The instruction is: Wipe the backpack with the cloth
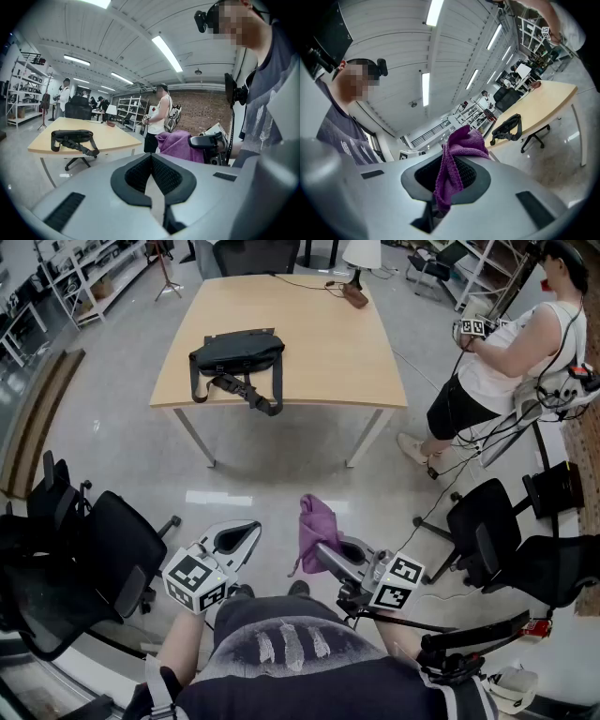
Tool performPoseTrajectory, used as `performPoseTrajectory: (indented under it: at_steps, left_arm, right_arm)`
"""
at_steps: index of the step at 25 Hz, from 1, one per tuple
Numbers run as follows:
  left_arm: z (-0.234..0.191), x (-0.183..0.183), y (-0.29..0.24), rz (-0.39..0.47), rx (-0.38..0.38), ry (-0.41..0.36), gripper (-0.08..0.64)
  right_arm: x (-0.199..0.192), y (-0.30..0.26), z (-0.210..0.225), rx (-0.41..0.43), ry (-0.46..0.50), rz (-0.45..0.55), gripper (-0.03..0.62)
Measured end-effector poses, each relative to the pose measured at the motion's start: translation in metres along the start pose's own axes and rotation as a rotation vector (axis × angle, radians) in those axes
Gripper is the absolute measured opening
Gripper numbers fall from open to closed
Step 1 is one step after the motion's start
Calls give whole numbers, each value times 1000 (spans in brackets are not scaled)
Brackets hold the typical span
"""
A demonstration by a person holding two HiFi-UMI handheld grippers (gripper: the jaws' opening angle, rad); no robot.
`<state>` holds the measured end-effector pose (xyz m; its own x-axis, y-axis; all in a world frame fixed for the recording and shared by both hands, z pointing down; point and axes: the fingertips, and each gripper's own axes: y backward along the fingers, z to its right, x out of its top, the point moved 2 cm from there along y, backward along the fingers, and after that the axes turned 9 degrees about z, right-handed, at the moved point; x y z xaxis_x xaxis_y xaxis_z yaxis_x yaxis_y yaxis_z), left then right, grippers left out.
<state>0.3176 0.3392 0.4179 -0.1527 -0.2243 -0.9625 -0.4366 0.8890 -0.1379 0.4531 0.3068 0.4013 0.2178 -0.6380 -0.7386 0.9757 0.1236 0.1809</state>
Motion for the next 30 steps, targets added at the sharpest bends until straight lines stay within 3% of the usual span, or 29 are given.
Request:
performPoseTrajectory:
  at_steps: [8, 14, 21, 30]
  left_arm:
    - [-51, 10, -21, 4, 29, -22, 6]
    - [-139, 30, -37, 69, 34, -14, 6]
    - [-246, 52, -44, 74, -30, 21, 6]
    - [-365, 76, -69, 76, 42, 62, 6]
  right_arm:
    - [11, -29, 36, -3, 10, -22, 31]
    - [22, -93, 72, -30, 49, -74, 31]
    - [28, -220, 113, -72, 146, -163, 31]
    - [73, -310, 207, -161, 167, -196, 31]
